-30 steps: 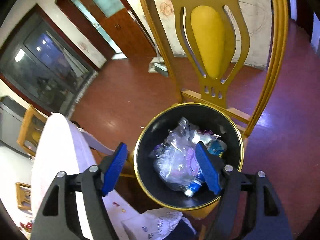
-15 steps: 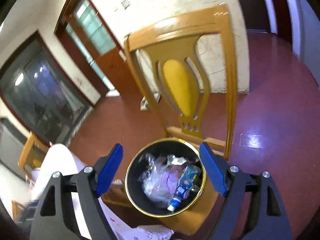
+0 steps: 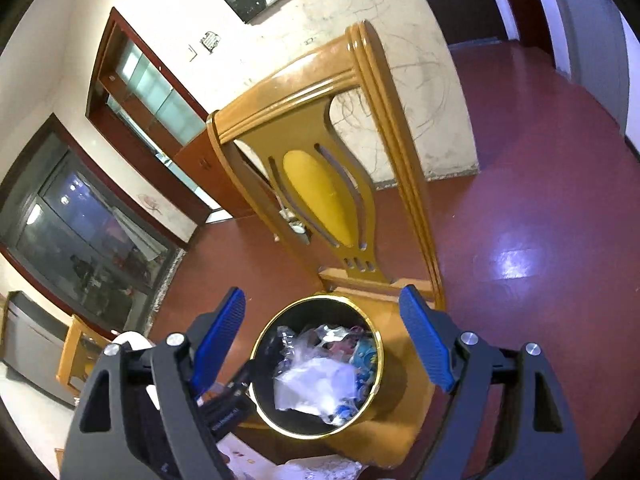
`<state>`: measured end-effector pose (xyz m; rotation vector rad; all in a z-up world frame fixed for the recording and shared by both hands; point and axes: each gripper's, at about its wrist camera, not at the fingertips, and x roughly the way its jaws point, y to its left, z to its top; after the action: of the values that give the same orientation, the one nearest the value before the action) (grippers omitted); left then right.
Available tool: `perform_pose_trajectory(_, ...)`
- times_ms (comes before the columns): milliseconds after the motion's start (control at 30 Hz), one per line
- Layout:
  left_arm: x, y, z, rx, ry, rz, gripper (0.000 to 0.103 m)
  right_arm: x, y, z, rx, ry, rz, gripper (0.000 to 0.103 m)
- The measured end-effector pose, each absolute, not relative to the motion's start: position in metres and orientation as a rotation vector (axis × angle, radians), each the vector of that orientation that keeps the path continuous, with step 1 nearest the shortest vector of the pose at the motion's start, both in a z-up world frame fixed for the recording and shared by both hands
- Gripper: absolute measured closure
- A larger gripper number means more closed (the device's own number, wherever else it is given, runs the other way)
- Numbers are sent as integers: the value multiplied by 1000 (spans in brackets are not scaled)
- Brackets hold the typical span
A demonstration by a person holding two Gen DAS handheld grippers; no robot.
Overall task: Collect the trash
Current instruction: 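Lower the white face mask into the black bin and open the left tool, then move both tools back over the striped tablecloth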
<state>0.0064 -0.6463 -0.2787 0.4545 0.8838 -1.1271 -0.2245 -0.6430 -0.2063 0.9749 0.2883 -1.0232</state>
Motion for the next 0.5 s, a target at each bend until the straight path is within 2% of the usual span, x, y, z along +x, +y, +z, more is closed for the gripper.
perform_pose_trajectory(300, 23, -572, -205, 355, 720, -1108, 6, -206, -625, -177, 921, 273, -968, 23)
perform_pose_trajectory(500, 48, -444, -148, 279, 557, -949, 6, -153, -588, -155, 847, 287, -827, 23)
